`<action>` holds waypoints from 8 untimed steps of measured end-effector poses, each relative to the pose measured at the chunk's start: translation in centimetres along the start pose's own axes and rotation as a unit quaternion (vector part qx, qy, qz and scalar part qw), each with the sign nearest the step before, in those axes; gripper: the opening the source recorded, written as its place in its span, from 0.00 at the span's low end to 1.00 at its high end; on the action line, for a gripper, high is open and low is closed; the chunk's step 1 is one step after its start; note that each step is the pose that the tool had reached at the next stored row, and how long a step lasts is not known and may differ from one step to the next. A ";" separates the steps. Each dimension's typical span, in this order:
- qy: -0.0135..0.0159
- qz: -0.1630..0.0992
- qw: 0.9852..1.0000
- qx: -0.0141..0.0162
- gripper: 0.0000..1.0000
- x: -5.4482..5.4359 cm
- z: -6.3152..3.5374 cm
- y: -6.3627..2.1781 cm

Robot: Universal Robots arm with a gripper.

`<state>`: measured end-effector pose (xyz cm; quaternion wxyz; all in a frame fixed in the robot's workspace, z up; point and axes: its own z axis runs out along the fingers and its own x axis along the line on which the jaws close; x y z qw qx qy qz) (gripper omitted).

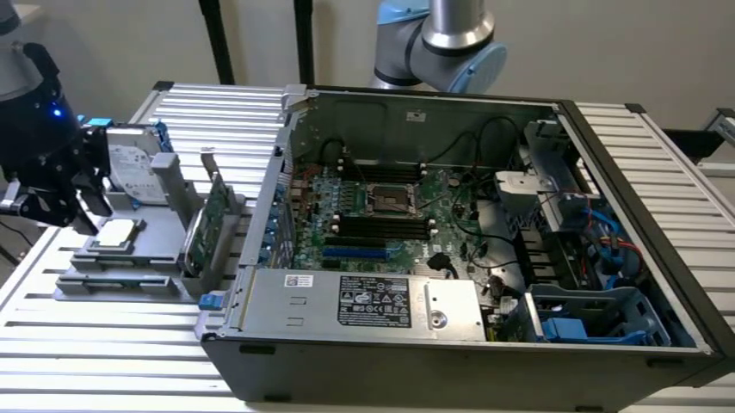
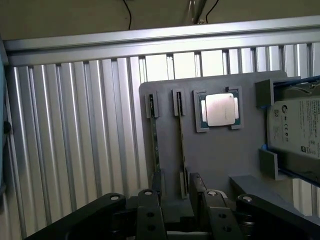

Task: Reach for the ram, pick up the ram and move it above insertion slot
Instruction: 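Pick up the ram and move it above insertion slot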

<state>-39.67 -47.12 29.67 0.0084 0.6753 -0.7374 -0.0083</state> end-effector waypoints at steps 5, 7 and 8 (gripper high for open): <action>0.000 -0.001 1.000 0.000 0.36 0.5 0.92 -0.07; 0.000 -0.001 1.000 0.000 0.36 0.8 1.28 -0.10; 0.000 -0.001 1.000 0.000 0.36 0.8 1.45 -0.11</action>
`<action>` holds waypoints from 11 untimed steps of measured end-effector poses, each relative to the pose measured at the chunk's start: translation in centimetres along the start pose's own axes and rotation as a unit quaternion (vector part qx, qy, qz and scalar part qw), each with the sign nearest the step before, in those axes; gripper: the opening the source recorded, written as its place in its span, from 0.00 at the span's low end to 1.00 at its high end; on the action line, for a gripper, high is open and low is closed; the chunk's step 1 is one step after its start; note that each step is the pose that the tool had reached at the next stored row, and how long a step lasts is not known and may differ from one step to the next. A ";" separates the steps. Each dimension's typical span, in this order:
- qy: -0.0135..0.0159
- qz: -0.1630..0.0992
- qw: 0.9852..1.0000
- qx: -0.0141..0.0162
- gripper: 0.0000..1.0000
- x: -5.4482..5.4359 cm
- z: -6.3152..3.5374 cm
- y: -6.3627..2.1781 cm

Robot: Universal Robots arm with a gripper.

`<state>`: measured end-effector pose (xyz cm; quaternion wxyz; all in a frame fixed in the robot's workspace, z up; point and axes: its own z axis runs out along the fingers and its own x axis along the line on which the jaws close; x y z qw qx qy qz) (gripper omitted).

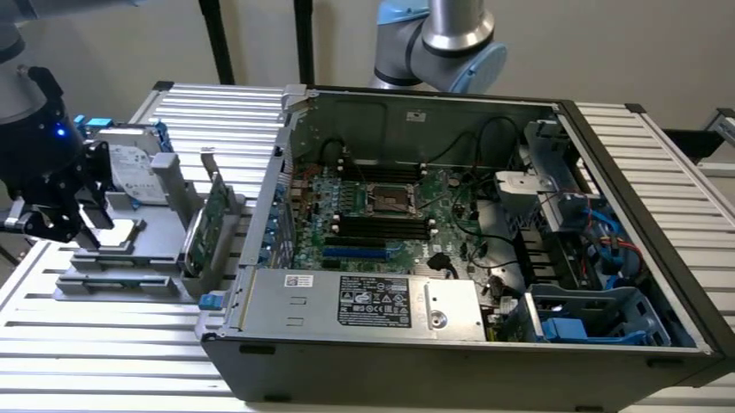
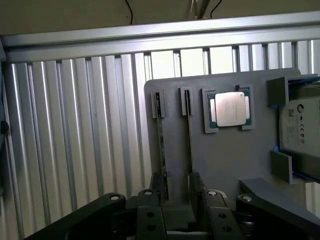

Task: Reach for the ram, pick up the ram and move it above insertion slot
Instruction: 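Pick up the ram and move it above insertion slot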

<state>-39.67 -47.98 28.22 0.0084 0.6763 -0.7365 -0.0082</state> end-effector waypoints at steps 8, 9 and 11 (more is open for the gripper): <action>0.000 -0.004 1.000 0.000 0.36 0.5 1.46 -0.08; 0.000 -0.005 1.000 0.000 0.36 0.6 1.64 -0.09; 0.000 -0.007 1.000 0.000 0.36 0.7 2.02 -0.10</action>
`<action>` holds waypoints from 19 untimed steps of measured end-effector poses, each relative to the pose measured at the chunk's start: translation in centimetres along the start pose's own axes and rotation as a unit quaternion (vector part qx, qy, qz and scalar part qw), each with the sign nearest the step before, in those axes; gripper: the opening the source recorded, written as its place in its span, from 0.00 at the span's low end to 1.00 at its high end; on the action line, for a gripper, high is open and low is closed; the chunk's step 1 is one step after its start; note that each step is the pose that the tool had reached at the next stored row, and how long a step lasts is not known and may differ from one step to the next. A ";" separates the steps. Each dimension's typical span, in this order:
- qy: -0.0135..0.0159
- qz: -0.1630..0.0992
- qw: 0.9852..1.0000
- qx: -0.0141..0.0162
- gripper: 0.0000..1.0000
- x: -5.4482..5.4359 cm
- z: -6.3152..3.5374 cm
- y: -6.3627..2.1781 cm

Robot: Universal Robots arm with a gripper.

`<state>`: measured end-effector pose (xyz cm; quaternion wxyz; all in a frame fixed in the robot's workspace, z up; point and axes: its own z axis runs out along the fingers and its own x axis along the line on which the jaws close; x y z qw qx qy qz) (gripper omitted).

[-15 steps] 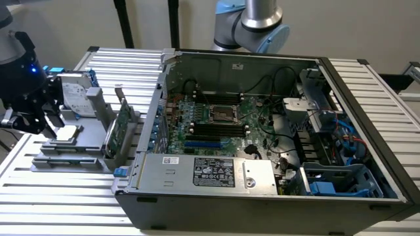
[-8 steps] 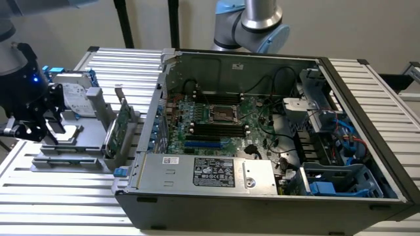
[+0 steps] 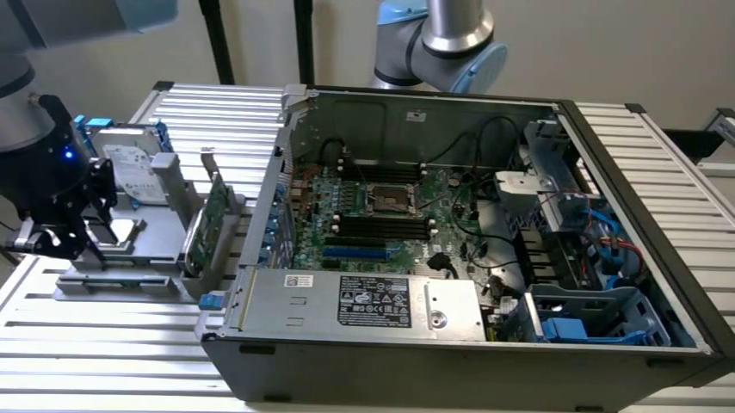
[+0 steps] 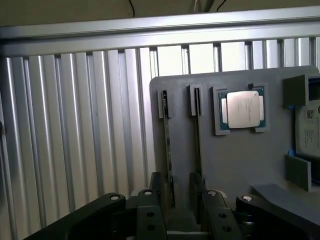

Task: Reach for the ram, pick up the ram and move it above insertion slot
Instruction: 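Pick up the ram and move it above insertion slot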

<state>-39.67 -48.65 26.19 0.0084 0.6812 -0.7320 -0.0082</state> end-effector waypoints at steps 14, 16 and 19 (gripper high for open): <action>0.000 -0.008 1.000 0.000 0.36 0.4 2.53 -0.09; 0.000 -0.011 1.000 0.000 0.36 0.4 2.89 -0.10; 0.000 -0.015 1.000 0.000 0.36 0.5 3.45 -0.12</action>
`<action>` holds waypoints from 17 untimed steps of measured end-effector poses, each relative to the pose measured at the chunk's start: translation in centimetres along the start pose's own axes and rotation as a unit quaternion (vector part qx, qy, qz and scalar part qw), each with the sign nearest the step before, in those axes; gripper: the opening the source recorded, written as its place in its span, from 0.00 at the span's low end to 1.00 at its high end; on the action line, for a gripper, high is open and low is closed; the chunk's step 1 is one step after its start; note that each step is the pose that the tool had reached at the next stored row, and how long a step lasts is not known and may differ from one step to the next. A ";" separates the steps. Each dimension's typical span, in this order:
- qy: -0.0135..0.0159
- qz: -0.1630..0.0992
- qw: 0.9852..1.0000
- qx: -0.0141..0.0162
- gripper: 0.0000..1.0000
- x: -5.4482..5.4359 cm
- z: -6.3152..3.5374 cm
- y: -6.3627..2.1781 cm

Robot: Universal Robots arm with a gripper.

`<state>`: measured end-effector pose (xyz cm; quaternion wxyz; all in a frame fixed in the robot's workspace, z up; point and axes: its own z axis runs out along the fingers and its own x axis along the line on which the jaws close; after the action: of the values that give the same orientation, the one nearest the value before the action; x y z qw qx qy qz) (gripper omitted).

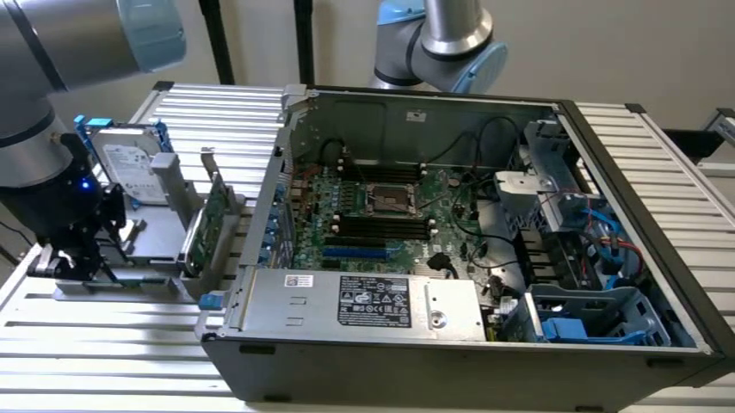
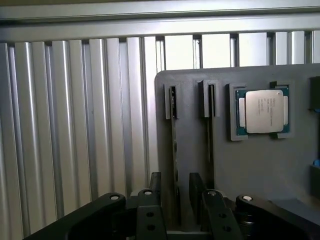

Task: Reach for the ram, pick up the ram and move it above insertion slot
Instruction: 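Pick up the ram and move it above insertion slot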

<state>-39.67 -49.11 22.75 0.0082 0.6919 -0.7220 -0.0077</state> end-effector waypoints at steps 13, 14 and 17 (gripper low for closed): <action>-0.001 -0.020 1.000 0.008 0.36 0.0 2.23 0.20; -0.001 -0.020 1.000 0.008 0.36 0.0 2.30 0.20; -0.002 -0.021 1.000 0.008 0.36 0.0 2.39 0.20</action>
<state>-39.92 -49.09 20.36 0.0010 0.7066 -0.7076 -0.0036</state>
